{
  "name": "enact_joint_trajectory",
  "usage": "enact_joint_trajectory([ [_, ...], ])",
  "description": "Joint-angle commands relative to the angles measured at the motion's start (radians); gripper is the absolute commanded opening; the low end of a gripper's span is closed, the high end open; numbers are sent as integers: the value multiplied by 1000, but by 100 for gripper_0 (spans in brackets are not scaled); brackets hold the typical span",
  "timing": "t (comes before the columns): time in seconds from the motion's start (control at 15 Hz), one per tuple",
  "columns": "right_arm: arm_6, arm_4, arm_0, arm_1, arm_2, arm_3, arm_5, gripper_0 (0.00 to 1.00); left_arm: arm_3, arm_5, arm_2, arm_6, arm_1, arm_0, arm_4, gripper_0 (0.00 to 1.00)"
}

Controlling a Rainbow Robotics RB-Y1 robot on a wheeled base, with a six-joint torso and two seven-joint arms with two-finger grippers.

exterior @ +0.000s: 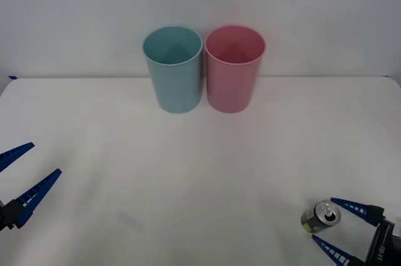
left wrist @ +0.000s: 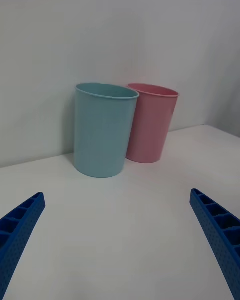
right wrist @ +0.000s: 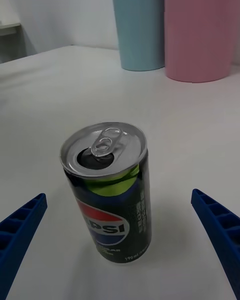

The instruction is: Grasp the object on the table and drop it into the matching bin: aluminum can to the light blue bin, PET bottle to the pink bin.

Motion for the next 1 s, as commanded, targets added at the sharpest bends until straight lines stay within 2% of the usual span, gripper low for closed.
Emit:
enact_joint_trajectory([
  [0.07,13,-1,-12,18,22,-1,23,100,0,0,0,0,0,0,0,100],
  [0.8,23,-1,-33,44,46,1,66,100,0,0,0,0,0,0,0,100],
  [0.87,23,-1,-33,43,45,1,66,92,0,0,0,0,0,0,0,100],
  [0.93,23,-1,-33,44,45,1,66,27,0,0,0,0,0,0,0,100],
  [1.0,25,-1,-33,44,46,1,66,5,0,0,0,0,0,0,0,100],
])
